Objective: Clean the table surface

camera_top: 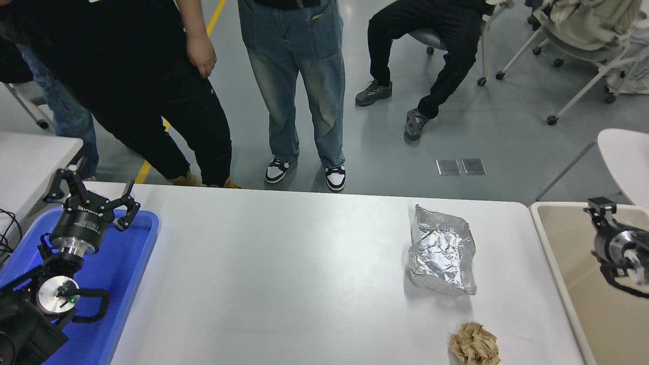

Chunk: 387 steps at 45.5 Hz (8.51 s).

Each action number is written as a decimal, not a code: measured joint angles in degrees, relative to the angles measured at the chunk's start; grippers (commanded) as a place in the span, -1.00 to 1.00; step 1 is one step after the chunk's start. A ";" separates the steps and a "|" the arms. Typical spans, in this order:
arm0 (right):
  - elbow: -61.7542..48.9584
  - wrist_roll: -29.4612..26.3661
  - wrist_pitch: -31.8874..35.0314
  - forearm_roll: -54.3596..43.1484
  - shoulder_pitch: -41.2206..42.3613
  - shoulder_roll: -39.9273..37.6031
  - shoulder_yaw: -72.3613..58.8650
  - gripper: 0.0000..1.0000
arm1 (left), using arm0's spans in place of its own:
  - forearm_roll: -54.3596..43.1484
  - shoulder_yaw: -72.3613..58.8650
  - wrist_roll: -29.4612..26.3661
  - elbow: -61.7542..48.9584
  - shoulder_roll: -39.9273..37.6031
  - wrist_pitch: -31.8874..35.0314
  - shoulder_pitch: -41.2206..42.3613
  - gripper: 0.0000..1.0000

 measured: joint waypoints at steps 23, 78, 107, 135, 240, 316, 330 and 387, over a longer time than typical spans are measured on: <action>2.86 1.53 -0.33 0.12 -4.29 20.95 25.74 1.00 | 0.03 0.01 0.00 -0.01 -0.03 0.00 0.01 1.00; -1.27 18.62 11.55 -0.47 -7.67 29.20 26.47 1.00 | 0.03 0.00 0.00 0.01 0.00 0.00 0.00 1.00; -3.34 27.32 18.77 -0.20 -8.69 27.58 19.90 1.00 | -0.02 0.00 0.00 0.00 0.00 0.00 0.00 1.00; -2.12 27.35 20.17 -6.29 -6.59 19.47 7.62 1.00 | 0.00 0.01 0.00 -0.01 0.01 0.01 0.00 1.00; -10.38 26.78 13.38 -36.32 10.81 12.51 -49.40 -1.00 | 0.02 0.08 0.00 -0.02 -0.02 0.00 0.01 1.00; 13.18 28.49 19.24 -34.12 27.09 -16.38 -54.13 -1.00 | 0.02 0.09 0.00 0.00 -0.02 0.00 0.01 1.00; 23.16 28.66 28.31 -34.12 38.40 -32.27 -53.97 -1.00 | 0.00 0.09 0.00 -0.01 -0.01 0.00 0.01 1.00; 9.86 28.52 34.09 -28.65 35.83 -39.92 -50.55 -1.00 | 0.00 0.09 0.00 0.01 0.00 0.00 0.00 1.00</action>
